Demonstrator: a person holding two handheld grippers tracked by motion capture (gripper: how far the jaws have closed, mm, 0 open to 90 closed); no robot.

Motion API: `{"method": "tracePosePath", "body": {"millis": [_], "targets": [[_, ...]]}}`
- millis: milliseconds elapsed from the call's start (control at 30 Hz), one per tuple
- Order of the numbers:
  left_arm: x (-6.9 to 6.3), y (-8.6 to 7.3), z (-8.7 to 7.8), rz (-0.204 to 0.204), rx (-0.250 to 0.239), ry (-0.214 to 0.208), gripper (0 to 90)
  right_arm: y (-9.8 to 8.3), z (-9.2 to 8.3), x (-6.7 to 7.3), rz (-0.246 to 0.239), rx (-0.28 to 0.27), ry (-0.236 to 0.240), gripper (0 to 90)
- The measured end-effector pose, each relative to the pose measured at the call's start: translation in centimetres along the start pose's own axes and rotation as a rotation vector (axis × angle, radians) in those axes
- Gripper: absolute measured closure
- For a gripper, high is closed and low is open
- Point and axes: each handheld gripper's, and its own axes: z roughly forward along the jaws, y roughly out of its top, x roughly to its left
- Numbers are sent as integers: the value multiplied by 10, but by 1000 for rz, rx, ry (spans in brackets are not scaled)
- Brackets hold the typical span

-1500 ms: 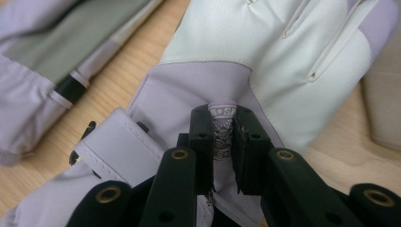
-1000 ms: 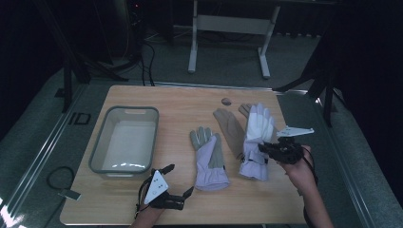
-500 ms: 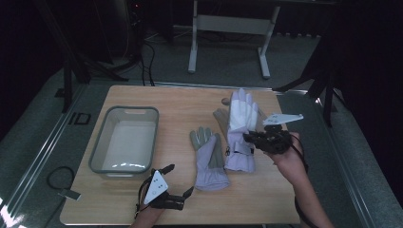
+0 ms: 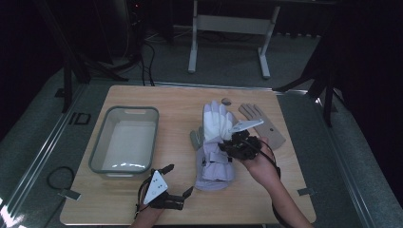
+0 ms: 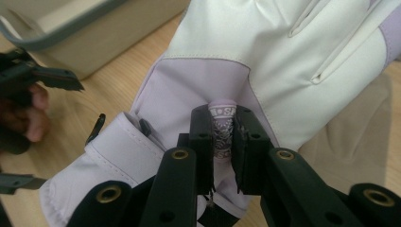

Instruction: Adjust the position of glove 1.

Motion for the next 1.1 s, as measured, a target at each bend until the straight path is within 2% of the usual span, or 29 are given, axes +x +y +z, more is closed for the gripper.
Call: {"method": "tracePosePath", "body": {"millis": [33, 100, 200, 267, 667, 800, 933, 1000, 1100], "targets": [[0, 0, 0, -1, -1, -2, 0, -1, 5, 1, 3, 21, 8, 798], [0, 0, 0, -1, 0, -3, 0, -3, 12, 4, -2, 42, -18, 798], [0, 0, 0, 0, 0, -3, 0, -6, 21, 3, 13, 67, -5, 799], [0, 0, 0, 0, -1, -3, 0, -8, 28, 2, 17, 85, -18, 799], [0, 0, 0, 4, 2, -7, 0, -15, 66, -2, 61, 145, -9, 795], [-1, 0, 1, 7, 4, -6, 0, -20, 78, -3, 60, 165, -18, 790], [0, 0, 1, 5, 5, -8, 0, -26, 86, -2, 46, 167, -20, 782], [0, 0, 1, 4, 6, -9, 0, -28, 87, -2, 50, 162, -18, 776], [1, 1, 1, 1, 14, -17, 0, -30, 87, -2, 31, 147, -13, 743]]}}
